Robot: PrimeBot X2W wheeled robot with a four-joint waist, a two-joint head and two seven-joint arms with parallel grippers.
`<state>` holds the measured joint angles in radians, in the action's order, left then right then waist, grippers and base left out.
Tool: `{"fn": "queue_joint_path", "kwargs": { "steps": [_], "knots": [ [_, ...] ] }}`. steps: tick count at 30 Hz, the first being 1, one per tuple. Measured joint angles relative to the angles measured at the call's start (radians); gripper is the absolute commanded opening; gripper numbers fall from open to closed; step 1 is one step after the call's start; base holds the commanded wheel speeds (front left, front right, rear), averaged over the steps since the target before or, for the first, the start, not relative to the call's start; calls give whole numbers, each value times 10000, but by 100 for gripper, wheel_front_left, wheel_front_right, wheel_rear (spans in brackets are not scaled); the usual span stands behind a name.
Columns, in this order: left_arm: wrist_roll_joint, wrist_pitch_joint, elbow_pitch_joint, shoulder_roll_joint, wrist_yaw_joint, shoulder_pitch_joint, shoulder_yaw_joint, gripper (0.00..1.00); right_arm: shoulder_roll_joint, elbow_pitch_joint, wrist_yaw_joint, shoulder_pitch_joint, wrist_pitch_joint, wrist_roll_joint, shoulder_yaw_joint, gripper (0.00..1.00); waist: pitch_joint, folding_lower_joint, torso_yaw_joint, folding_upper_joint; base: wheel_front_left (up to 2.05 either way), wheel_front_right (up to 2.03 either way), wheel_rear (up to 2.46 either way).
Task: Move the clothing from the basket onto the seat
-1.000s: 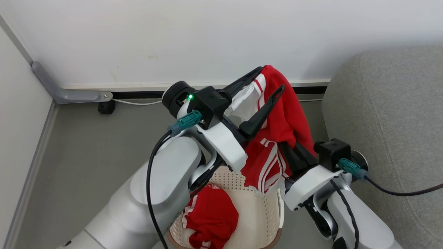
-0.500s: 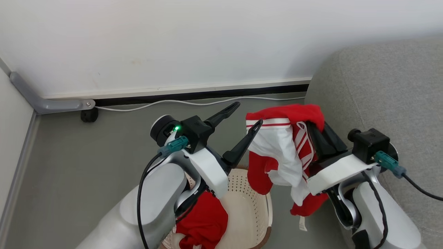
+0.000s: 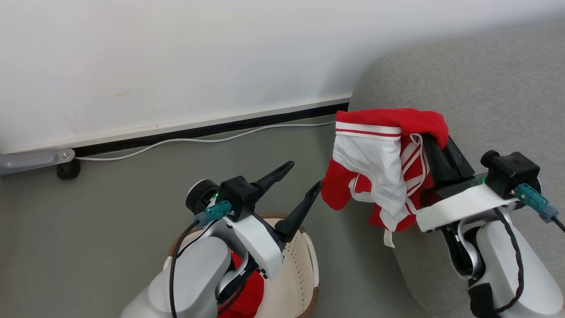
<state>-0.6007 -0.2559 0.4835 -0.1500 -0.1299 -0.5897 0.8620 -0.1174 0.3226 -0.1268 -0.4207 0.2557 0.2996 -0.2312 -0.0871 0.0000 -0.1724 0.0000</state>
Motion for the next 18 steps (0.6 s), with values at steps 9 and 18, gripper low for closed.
{"fn": "queue_joint_path", "kwargs": {
  "steps": [9, 18],
  "knots": [
    [2, 2, -309, 12, 0, 339, -73, 100, -188, -307, 0, -2, 0, -17, 278, 0, 200, 0, -1227, 0, 0, 0, 0],
    [21, 2, -426, 12, 0, 470, -146, 100, -282, -665, 0, 0, 0, 100, 370, 0, 317, 0, -2630, 0, 0, 0, 0]
  ]
}}
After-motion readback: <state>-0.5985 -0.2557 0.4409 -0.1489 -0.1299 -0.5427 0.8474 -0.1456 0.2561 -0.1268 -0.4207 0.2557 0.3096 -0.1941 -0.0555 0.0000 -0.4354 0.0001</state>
